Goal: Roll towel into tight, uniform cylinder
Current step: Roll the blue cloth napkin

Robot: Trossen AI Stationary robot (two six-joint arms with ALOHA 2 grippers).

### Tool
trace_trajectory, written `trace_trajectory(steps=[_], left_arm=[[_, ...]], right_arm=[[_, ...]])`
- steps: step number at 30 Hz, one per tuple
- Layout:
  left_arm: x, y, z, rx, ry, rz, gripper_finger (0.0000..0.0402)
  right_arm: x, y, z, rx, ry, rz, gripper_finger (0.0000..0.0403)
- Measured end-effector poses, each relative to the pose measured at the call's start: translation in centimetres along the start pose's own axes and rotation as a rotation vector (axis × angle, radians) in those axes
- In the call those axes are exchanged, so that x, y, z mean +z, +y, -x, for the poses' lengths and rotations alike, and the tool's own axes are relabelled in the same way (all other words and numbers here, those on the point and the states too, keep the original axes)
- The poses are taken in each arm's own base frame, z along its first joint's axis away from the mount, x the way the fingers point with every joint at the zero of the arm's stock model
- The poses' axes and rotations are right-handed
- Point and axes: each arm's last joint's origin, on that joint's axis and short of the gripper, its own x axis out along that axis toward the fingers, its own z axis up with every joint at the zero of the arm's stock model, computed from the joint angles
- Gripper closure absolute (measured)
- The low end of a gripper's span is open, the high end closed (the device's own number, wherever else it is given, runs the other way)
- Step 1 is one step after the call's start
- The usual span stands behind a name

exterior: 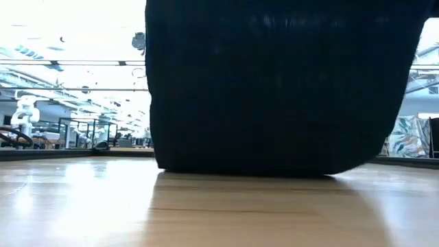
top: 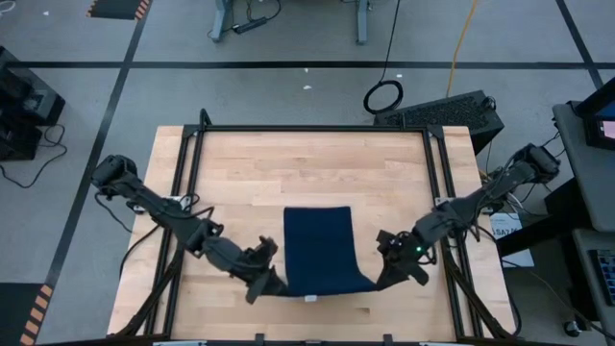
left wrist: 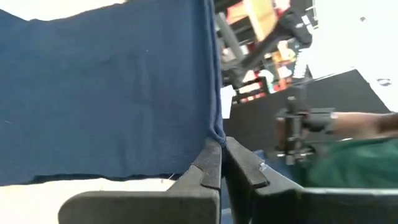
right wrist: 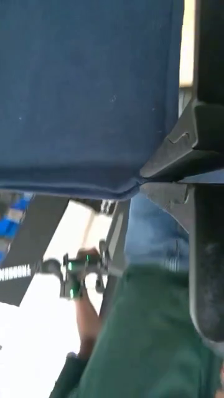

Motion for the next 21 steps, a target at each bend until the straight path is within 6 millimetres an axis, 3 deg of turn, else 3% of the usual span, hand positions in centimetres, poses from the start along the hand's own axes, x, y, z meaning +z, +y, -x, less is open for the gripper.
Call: trace_trajectory(steps=[3,6,14,21], left_arm=[[-0.2,-1.6,0.1,-0.037,-0.014,0.009,0.0395],[-0.1,-1.9,0.2,-0.033,-0.041,0.007,0.0395],[-0.6,1.7,0.6,0.351,-0.019,-0.055,0.0395],[0.2,4.2,1.1,0.53,-0.031,-0.124,0.0395]], right_arm=[[-0.3,0.9,-0.1,0.077,0.001,-0.023,0.0402],[-0.5,1.1,-0.2,0.08,0.004,-0.028,0.0402],[-0.2,-1.7,0.0,-0.188,-0.039,-0.028,0.0402],[2.0,-4.1,1.2,-0.398,-0.162,0.013,0.0402]])
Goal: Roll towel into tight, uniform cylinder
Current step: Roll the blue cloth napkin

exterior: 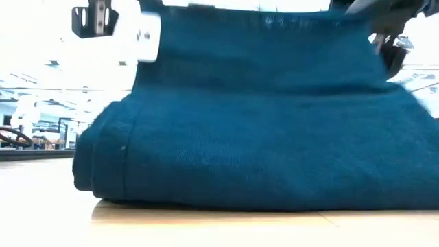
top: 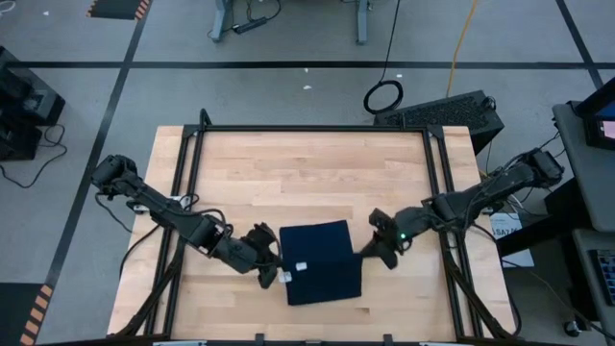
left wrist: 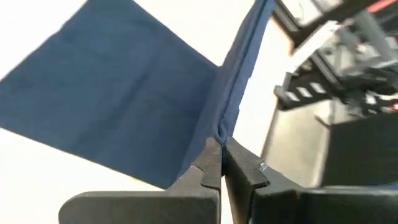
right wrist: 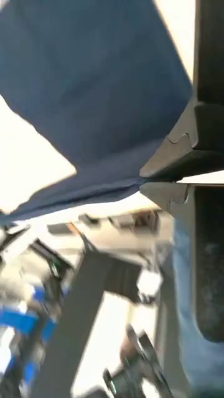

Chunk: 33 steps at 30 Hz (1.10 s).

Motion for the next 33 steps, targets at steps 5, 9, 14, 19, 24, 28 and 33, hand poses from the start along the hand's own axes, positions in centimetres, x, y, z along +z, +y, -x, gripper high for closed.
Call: trace_trajectory(steps=[5,9,14,19,24,28,33], left_arm=[[0.5,1.6,-0.6,0.094,-0.043,0.012,0.0395],[0.9,2.4,-0.6,0.175,-0.076,-0.016,0.0395],[1.0,3.5,-1.2,0.266,-0.056,-0.033,0.0395],[0.5,3.9,-2.9,0.295,-0.03,-0.061,0.0395],[-0.1,4.4,-4.1,0.337,-0.014,-0.003,0.0395],[0.0,4.7,-4.4,0.364,-0.037,-0.004,0.0395],[0.6,5.1,-4.5,0.401,-0.081,-0.023,0.0395]], right_arm=[[1.3,-2.0,0.1,-0.136,-0.039,0.036,0.0403],[2.2,-3.2,-0.4,-0.227,-0.076,0.066,0.0403],[2.7,-4.8,-1.6,-0.322,-0.095,0.06,0.0403],[2.6,-5.9,-2.9,-0.373,-0.064,0.054,0.0403],[2.4,-6.7,-3.9,-0.41,-0.046,0.051,0.0403],[2.4,-7.2,-4.3,-0.454,-0.063,0.054,0.0403],[2.6,-7.5,-4.3,-0.49,-0.097,0.055,0.0403]])
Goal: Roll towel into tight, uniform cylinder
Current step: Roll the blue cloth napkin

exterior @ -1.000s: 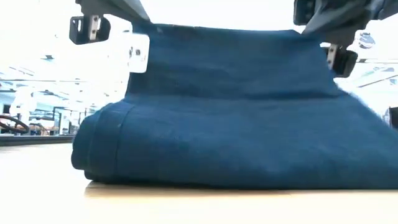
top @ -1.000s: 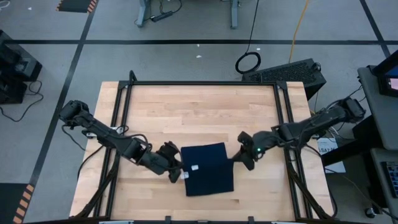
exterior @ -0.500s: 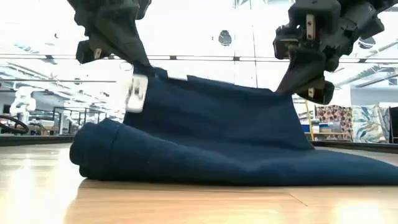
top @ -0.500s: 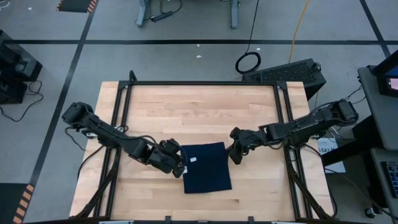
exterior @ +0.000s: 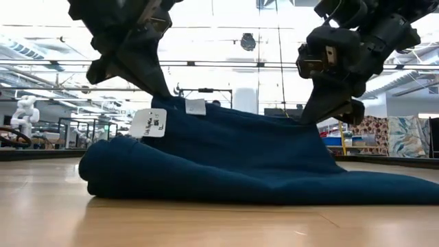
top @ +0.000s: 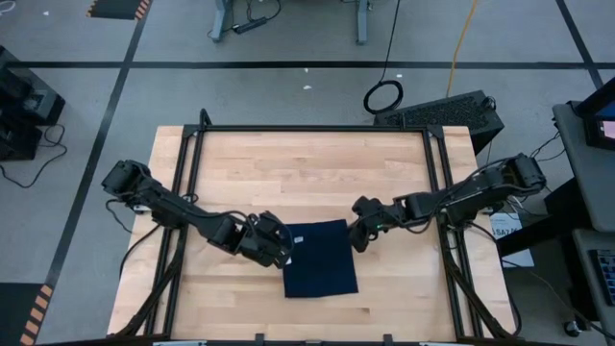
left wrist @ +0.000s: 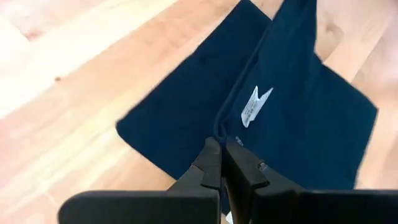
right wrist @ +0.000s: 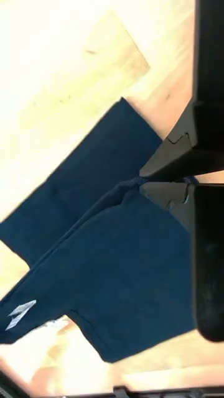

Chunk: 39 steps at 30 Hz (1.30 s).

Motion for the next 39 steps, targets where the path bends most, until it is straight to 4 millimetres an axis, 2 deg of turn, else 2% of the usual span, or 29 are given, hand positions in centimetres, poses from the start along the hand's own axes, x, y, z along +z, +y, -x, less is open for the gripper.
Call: trace_trajectory(steps=[13,26,30,39], left_arm=[[1.3,1.3,-1.0,0.085,-0.005,-0.104,0.0392],[1.7,1.5,-1.2,0.105,-0.018,-0.099,0.0387],[1.7,1.6,-1.2,0.116,-0.025,-0.102,0.0387],[2.2,2.2,-1.4,0.168,-0.048,-0.1,0.0386]], right_arm=[[1.0,-1.0,-0.1,-0.075,-0.072,0.019,0.0403],[1.2,-1.2,-0.1,-0.092,-0.088,0.018,0.04],[1.3,-1.2,-0.1,-0.101,-0.099,0.019,0.0372],[1.6,-0.9,1.0,-0.064,-0.122,-0.019,0.027]])
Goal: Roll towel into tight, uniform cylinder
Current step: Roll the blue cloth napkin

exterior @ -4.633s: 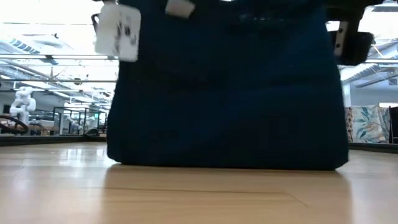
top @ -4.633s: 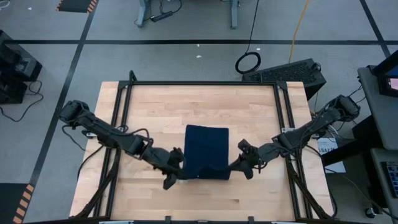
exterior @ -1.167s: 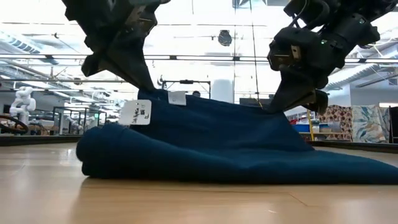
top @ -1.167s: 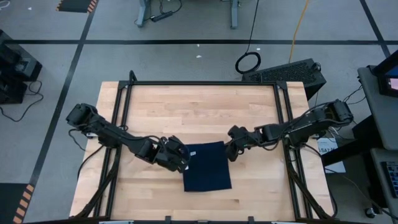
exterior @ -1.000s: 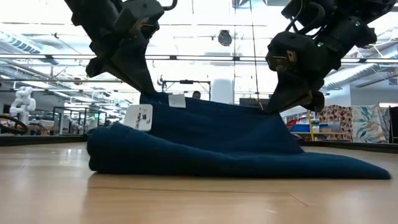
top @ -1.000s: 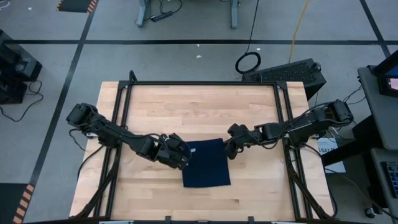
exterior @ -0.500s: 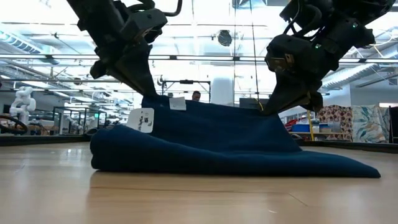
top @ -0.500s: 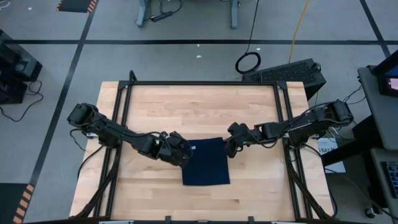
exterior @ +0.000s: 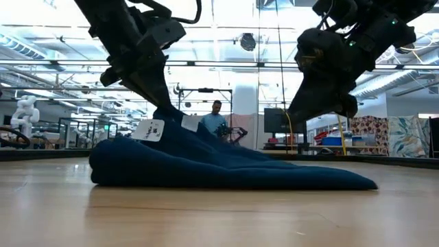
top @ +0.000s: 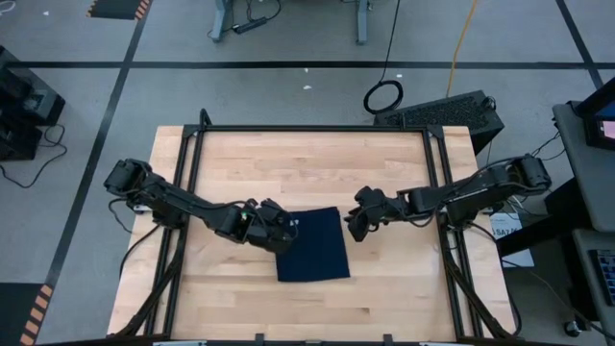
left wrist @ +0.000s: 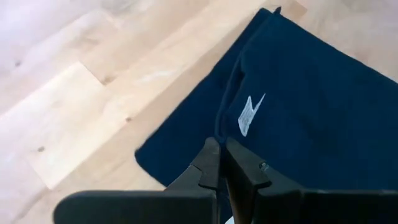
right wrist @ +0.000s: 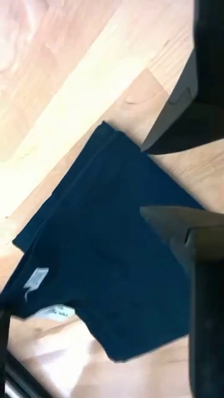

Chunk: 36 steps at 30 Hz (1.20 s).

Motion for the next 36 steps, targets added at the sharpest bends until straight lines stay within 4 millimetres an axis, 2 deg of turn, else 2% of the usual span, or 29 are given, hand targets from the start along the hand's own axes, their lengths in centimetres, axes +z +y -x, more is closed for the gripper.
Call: trace_trajectory(steps=[5,16,20,26,31,36], left_arm=[[0.6,0.5,-0.7,0.03,-0.003,-0.011,0.0386],[0.7,1.3,-1.5,0.093,0.024,0.056,0.038],[0.3,2.0,-1.4,0.155,0.061,0.057,0.0353],[0.5,2.3,-1.2,0.159,0.091,0.06,0.0286],[1.4,3.1,-0.2,0.167,0.12,0.108,0.0233],[3.2,4.8,3.0,0.241,0.198,0.106,0.0223]], right_arm=[[0.4,0.2,0.8,0.027,-0.027,-0.018,0.024],[0.1,0.4,0.8,0.032,-0.009,-0.024,0.0236],[-0.2,0.6,0.9,0.037,-0.002,-0.015,0.0236],[-0.4,0.7,0.9,0.042,0.007,-0.01,0.0236],[-0.6,0.7,1.0,0.035,0.017,-0.028,0.0236],[-0.7,0.8,1.0,0.067,0.059,-0.026,0.0236]])
